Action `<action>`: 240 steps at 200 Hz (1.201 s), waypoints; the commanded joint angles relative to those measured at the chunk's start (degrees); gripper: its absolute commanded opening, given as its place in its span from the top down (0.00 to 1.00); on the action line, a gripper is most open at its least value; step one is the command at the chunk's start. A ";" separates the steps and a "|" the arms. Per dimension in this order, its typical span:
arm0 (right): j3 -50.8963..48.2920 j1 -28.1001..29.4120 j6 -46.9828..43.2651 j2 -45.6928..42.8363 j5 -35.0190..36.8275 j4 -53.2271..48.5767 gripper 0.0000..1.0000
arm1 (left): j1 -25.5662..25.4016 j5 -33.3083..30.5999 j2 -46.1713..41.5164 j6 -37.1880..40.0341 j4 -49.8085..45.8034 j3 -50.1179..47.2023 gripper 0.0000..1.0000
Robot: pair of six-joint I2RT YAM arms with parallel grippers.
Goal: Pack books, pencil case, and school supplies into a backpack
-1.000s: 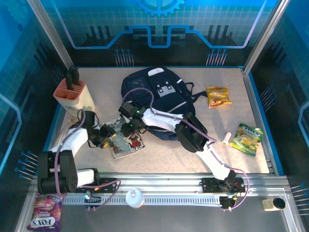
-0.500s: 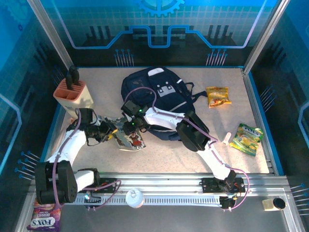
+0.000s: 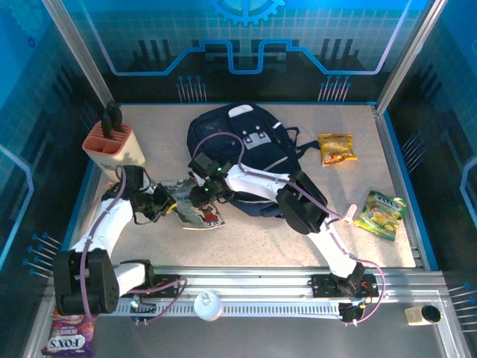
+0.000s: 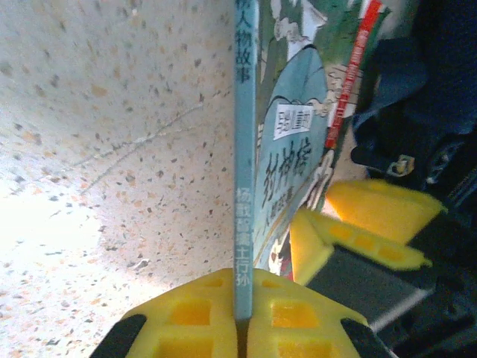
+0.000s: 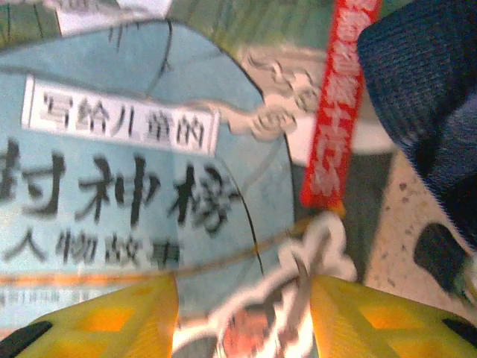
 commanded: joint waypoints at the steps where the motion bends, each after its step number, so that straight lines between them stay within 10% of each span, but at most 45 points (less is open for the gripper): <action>1: -3.28 -1.99 0.96 -9.89 -2.42 2.87 0.47 | -0.17 -4.26 -4.93 1.23 -4.58 5.51 1.00; 76: -29.74 -15.81 14.23 -36.48 -8.09 24.08 0.30 | -11.62 -6.08 -4.11 0.09 -6.57 25.48 1.00; 145: -50.06 -31.26 29.01 -54.83 -10.65 36.26 0.11 | -20.73 -9.84 4.07 -13.33 21.75 30.24 1.00; 240: -60.02 -29.85 57.32 -49.49 -20.17 69.06 0.03 | -27.78 -18.99 15.70 -31.03 45.26 25.40 1.00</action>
